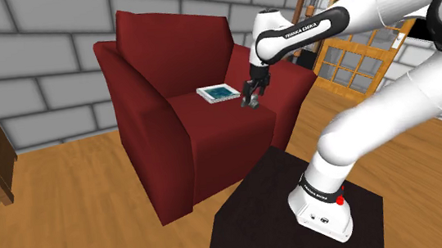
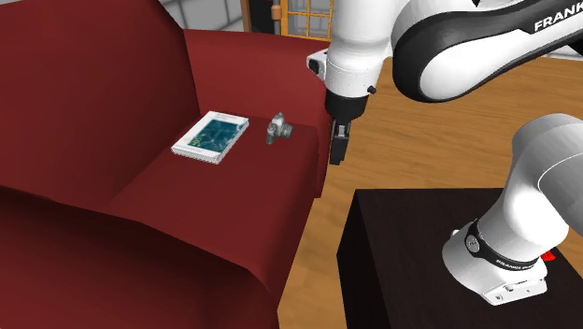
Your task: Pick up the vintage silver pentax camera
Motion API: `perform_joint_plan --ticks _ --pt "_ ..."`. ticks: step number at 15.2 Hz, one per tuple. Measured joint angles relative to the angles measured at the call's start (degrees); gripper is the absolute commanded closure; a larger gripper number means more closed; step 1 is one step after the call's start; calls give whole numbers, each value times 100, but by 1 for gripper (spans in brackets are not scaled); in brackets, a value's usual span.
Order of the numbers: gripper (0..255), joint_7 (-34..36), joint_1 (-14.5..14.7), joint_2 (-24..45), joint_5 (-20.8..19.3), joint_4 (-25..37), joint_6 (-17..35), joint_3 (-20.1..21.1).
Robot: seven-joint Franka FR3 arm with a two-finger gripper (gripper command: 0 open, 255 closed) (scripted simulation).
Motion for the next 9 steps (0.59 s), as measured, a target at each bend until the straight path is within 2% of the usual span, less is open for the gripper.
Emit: perform_joint_plan --ticks 9 --pt "0 -348 -418 1601 -481 371 1812 -642"
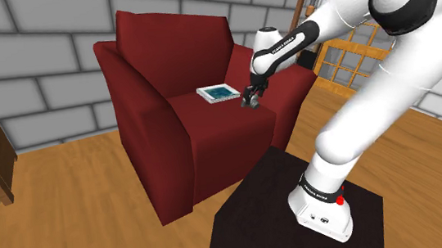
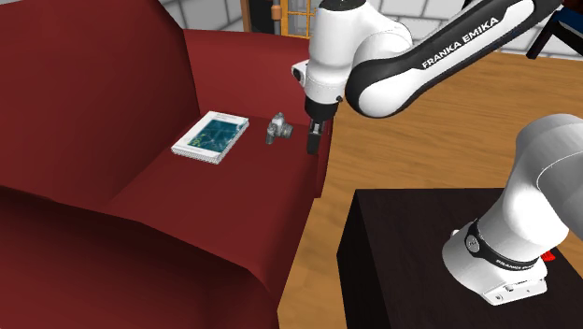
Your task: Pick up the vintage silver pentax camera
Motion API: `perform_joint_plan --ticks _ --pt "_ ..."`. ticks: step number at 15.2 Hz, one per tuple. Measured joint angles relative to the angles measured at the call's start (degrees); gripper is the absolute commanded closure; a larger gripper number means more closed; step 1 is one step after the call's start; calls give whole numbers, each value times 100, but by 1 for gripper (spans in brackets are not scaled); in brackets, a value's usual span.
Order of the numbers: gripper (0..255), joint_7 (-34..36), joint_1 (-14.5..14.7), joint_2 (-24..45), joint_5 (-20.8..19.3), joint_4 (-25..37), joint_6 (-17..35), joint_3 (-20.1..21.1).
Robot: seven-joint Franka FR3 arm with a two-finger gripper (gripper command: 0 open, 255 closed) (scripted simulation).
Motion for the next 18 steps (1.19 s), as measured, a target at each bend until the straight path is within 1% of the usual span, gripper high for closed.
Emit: perform_joint_plan --ticks 4,7,10,13,18 --pt "0 -242 -147 738 8 333 684 -257" --pt "0 -499 -244 1316 186 721 1079 -394" --pt "0 -847 -405 1983 509 1160 1503 -463" --pt "0 -1155 -626 2564 834 1587 1843 -419" --pt "0 -1731 -1228 3505 1381 2462 2245 -159"
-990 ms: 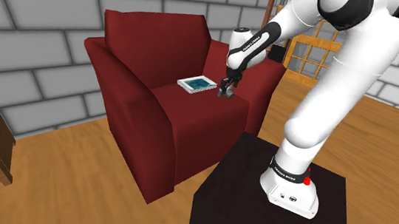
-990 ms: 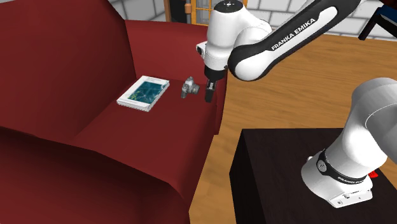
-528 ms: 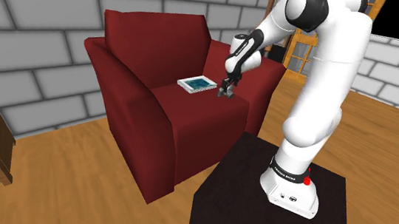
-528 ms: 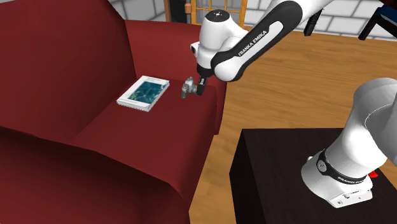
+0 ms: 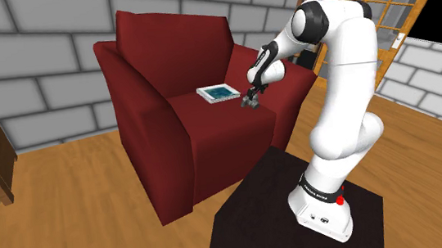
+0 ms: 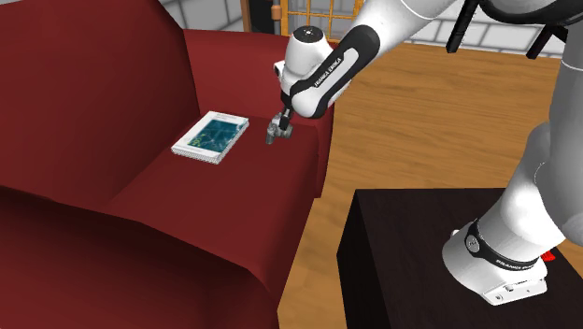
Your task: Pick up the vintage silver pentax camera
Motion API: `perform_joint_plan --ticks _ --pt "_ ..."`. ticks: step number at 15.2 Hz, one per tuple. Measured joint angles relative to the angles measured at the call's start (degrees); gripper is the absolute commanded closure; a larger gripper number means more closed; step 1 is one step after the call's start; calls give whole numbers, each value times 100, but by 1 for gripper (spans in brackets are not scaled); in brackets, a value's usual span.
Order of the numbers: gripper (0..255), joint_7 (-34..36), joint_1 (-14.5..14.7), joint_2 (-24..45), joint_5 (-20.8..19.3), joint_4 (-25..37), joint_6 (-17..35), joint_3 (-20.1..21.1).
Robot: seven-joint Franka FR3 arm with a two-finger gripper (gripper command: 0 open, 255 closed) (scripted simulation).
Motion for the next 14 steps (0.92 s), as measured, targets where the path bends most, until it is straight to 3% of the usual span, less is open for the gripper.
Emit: perform_joint_plan --ticks 9,10,14 --pt "0 -39 -185 652 164 269 445 159" --pt "255 -43 -194 672 169 277 457 166" --pt "255 -50 -206 688 176 293 470 178"
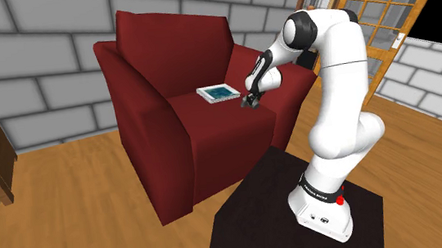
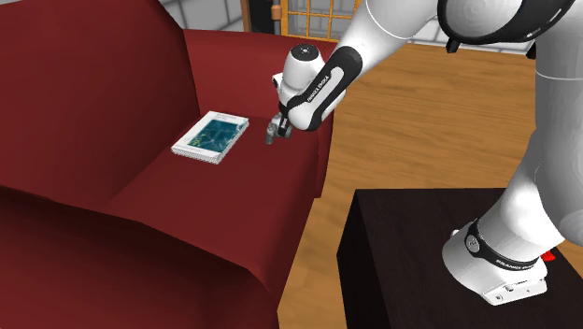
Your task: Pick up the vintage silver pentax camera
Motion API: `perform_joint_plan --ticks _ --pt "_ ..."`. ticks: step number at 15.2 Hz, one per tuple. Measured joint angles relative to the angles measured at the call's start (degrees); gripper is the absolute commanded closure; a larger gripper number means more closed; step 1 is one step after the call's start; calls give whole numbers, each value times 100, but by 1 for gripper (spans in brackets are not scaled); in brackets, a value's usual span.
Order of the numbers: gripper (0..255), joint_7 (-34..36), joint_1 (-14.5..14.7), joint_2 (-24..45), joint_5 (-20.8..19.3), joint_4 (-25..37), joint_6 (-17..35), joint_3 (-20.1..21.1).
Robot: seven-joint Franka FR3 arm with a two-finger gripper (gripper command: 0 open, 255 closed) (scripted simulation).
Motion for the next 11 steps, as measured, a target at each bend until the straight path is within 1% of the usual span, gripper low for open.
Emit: perform_joint_plan --ticks 6,11 --pt "255 3 4 -1 -1 -4 8 -3" --pt "255 -13 48 -248 -44 -31 -221 -57"
